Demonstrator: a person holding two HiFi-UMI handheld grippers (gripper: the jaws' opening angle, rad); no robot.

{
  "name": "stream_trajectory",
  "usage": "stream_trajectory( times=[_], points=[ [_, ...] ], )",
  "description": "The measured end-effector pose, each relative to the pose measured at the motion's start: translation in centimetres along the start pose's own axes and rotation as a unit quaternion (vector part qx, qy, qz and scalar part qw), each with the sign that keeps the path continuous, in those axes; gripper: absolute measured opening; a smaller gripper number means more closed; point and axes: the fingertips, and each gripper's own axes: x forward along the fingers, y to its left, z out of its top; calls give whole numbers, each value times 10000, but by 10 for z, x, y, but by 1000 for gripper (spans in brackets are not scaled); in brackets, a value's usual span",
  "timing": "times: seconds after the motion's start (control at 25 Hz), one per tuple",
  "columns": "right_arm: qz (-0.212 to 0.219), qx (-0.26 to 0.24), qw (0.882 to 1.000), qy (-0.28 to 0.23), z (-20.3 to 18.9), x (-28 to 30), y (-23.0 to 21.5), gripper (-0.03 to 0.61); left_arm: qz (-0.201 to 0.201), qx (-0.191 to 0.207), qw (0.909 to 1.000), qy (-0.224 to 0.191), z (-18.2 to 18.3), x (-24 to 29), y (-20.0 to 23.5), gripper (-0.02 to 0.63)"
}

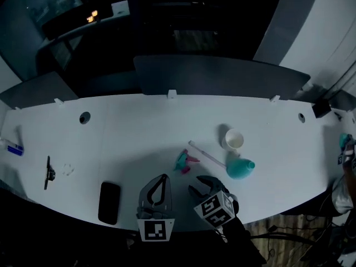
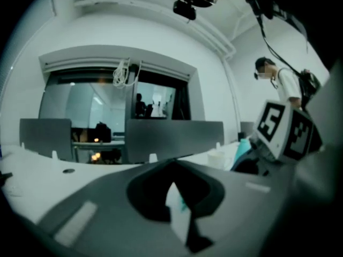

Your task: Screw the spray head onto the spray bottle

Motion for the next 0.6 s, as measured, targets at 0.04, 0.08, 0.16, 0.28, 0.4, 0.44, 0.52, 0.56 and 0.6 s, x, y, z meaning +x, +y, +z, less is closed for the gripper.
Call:
stream_trajectory(
  times=[0.04, 0.08, 0.16, 0.28, 0.4, 0.44, 0.52, 0.56, 0.6],
  points=[
    [39, -153, 9998, 158, 3, 4, -1, 152, 50, 0, 10000, 19, 0, 0, 2, 5],
    [65, -242, 9993, 264, 5, 9, -2, 151, 81, 9, 10000, 44, 0, 0, 3, 5],
    [131, -245, 9987, 425, 4, 19, -3, 150, 113, 80, 9999, 92, -1, -1, 5, 5],
    [232, -118, 9977, 634, -4, 29, -3, 150, 199, 124, 9997, 104, -1, -2, 9, 5],
    [248, 5, 9968, 763, -10, 35, -5, 149, 343, 40, 9993, 108, -1, -5, 15, 5],
    [231, 15, 9966, 793, -11, 36, -7, 146, 373, 44, 9992, 110, -1, -5, 17, 5],
    [193, 53, 9970, 747, -11, 35, -10, 26, 412, 61, 9991, 121, -2, -5, 19, 5],
    [208, 104, 9974, 675, -10, 33, -11, 25, 437, 26, 9990, 115, -2, -4, 20, 5],
    [243, 183, 9979, 573, -7, 31, -11, 23, 465, -40, 9989, 100, -2, -3, 21, 5]
  ],
)
